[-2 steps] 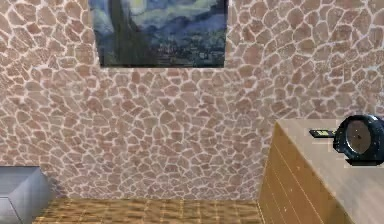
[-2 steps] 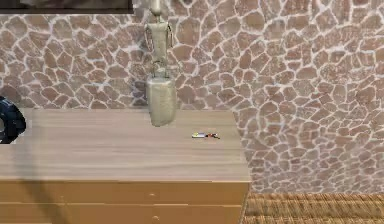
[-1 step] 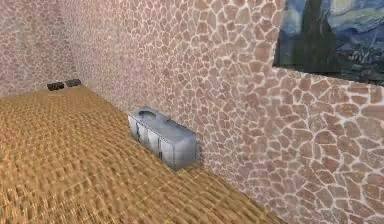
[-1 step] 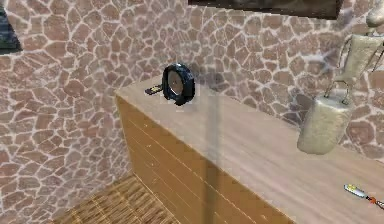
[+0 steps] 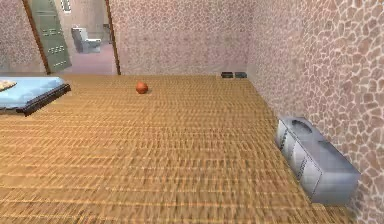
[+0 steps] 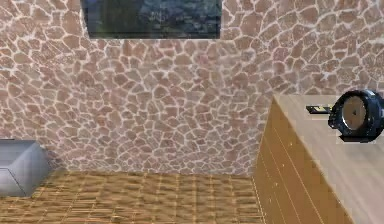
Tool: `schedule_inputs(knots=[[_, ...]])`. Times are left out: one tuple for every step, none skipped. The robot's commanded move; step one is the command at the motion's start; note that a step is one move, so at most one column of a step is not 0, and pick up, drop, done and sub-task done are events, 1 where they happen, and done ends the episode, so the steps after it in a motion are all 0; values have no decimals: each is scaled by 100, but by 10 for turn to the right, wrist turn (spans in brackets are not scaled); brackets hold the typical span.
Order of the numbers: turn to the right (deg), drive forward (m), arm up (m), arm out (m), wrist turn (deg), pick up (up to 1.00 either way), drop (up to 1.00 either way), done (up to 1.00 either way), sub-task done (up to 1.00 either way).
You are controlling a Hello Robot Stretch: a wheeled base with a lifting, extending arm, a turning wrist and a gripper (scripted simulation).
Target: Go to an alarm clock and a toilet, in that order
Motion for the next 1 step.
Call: schedule_inputs(knots=[[-270, 0, 0, 0, 0, 0, 0, 0, 0]])
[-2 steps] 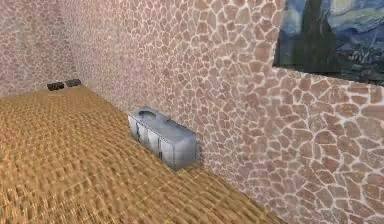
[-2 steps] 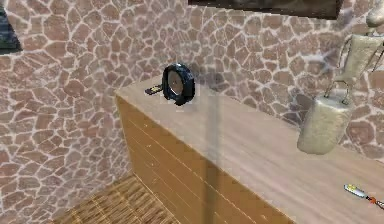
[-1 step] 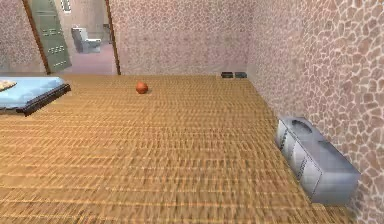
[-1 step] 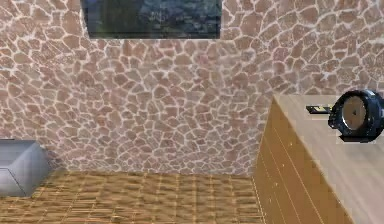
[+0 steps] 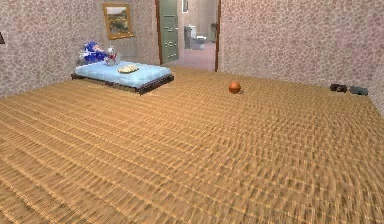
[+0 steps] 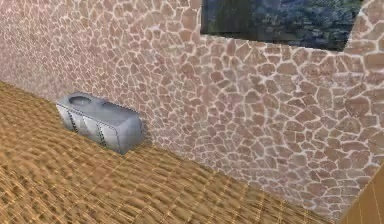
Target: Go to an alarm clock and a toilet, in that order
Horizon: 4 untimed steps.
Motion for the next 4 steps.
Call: schedule_inputs(knots=[[0, 100, 0, 0, 0, 0, 0, 0, 0], [0, 100, 0, 0, 0, 0, 0, 0, 0], [0, 100, 0, 0, 0, 0, 0, 0, 0], [0, 100, 0, 0, 0, 0, 0, 0, 0]])
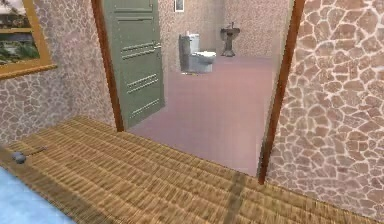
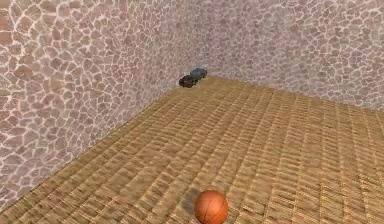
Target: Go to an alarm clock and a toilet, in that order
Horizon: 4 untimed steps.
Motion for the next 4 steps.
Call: schedule_inputs(knots=[[0, 100, 0, 0, 0, 0, 0, 0, 0], [0, 50, 0, 0, 0, 0, 0, 0, 0], [120, 0, 0, 0, 0, 0, 0, 0, 0], [0, 100, 0, 0, 0, 0, 0, 0, 0]])
